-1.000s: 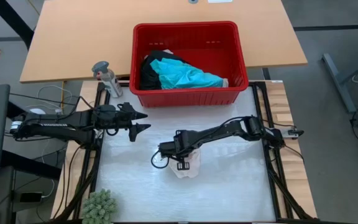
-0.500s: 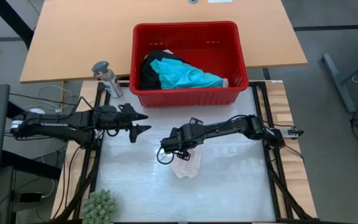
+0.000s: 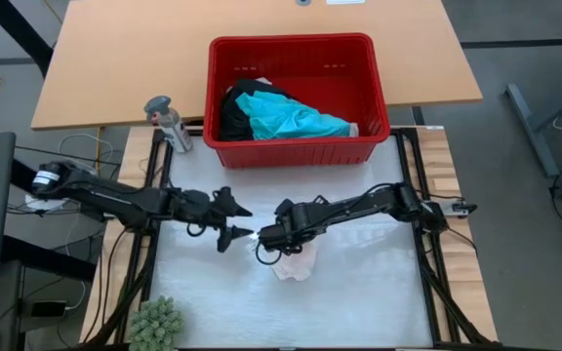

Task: Fold Laundry from Bin
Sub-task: Fold the white underwear

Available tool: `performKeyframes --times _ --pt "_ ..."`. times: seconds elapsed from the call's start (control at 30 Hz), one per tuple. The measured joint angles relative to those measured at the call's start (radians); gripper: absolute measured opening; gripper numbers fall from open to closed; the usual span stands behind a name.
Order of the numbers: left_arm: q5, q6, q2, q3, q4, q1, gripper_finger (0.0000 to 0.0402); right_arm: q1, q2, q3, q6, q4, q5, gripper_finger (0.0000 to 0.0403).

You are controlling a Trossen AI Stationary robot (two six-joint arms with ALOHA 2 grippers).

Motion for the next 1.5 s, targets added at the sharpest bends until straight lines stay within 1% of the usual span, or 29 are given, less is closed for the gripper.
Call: performKeyframes --times 0.13,0.3,0.4,0.47,0.53,0.67,0.77,0.83,0.9,1.0,1.1,1.17,1.27,1.3,1.4,1.5 --pt "0.019 -0.007 0.063 0.000 0.086 -0.014 0.0265 0.034 -0.078 0.000 0.013 0.001 0.063 0.0017" --pt "0.038 -0.009 0.081 0.000 0.125 -0.017 0.0265 0.069 -0.226 -0.009 -0.025 0.001 0.179 0.0017" --pt "0.038 -0.009 0.081 0.000 0.127 -0.013 0.0265 0.090 -0.350 -0.082 0.003 0.013 0.258 0.0017" --pt "0.038 -0.009 0.081 0.000 0.126 -0.013 0.0265 0.104 -0.439 -0.180 0.054 0.037 0.284 0.0017" --pt "0.037 -0.009 0.081 0.000 0.126 -0.013 0.0265 0.117 -0.529 -0.311 0.096 0.104 0.293 0.0017" --pt "0.015 0.001 0.082 0.000 0.126 -0.013 0.0265 0.115 -0.675 -0.599 0.122 0.348 0.266 0.0017" --pt "0.007 0.025 0.096 0.000 0.143 -0.011 0.0265 0.098 -0.741 -0.794 0.116 0.527 0.231 0.0017" --pt "0.032 0.053 0.128 0.000 0.184 -0.007 0.0265 0.090 -0.773 -0.896 0.123 0.638 0.228 0.0017" --pt "0.061 0.077 0.172 0.000 0.256 0.003 0.0265 0.082 -0.809 -0.981 0.139 0.717 0.228 0.0017" --pt "0.120 0.084 0.271 0.002 0.430 0.042 0.0265 0.074 -0.852 -1.072 0.176 0.804 0.221 0.0017" --pt "0.183 0.086 0.390 0.033 0.559 0.088 0.0265 0.083 -0.882 -1.127 0.235 0.805 0.221 0.0017" --pt "0.236 0.103 0.477 0.073 0.600 0.112 0.0265 0.092 -0.902 -1.145 0.264 0.805 0.230 0.0017" --pt "0.338 0.114 0.610 0.156 0.602 0.135 0.0265 0.104 -0.911 -1.153 0.272 0.805 0.232 0.0017" --pt "0.357 0.115 0.651 0.186 0.599 0.139 0.0265 0.107 -0.911 -1.153 0.272 0.805 0.232 0.0017" --pt "0.353 0.125 0.757 0.267 0.585 0.139 0.0265 0.109 -0.910 -1.153 0.272 0.804 0.232 0.0017" --pt "0.282 0.174 0.823 0.345 0.569 0.139 0.0265 0.116 -0.909 -1.153 0.272 0.805 0.231 0.0017"
